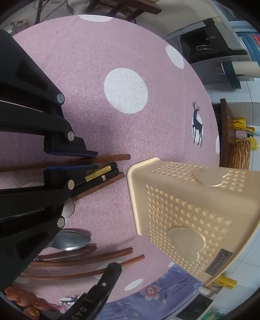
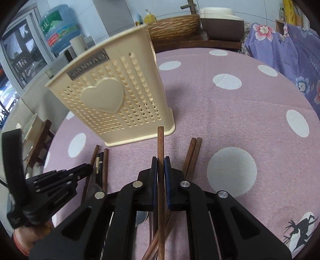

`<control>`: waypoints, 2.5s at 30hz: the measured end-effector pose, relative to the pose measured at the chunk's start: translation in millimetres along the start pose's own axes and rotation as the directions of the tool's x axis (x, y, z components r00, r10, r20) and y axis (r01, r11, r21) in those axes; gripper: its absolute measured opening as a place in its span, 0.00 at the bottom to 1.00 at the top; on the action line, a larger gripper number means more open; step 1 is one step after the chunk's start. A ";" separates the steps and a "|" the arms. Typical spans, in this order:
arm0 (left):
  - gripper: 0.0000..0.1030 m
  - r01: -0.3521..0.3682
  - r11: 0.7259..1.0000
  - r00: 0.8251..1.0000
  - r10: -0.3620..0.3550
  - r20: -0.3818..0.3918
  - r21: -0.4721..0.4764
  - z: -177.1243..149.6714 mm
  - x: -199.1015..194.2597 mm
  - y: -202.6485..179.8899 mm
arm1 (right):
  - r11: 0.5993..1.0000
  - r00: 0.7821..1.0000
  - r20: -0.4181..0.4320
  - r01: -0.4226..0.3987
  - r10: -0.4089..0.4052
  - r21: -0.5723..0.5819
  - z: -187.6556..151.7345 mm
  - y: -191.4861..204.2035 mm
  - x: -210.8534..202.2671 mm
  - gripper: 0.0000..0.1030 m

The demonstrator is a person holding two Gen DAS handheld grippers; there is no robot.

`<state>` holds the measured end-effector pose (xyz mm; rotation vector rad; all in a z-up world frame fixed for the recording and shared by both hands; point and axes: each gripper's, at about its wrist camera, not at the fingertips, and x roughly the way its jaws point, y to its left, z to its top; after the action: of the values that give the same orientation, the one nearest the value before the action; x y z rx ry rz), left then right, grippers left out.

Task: Organize utensils

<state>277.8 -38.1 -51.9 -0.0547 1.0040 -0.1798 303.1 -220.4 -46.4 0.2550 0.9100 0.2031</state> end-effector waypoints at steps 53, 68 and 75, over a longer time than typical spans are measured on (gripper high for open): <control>0.39 -0.059 0.997 0.910 0.072 0.409 -0.044 84.4 -171.8 57.0 | 0.989 0.873 0.488 0.056 0.016 -0.134 97.2 15.5 -218.5 0.07; 0.56 -0.141 0.974 0.989 0.147 0.021 -0.176 102.1 34.2 70.5 | 0.989 0.873 0.488 0.069 0.006 -0.134 37.7 1.3 -235.7 0.08; 0.49 -0.220 0.970 0.976 0.219 -0.020 -0.109 102.4 67.8 55.5 | 0.994 0.882 0.472 0.054 -0.001 -0.099 18.4 -11.6 -234.9 0.07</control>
<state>406.5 0.9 -60.5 -0.0433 1.0201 0.0781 178.1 -299.7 137.3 0.1776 0.4137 0.1538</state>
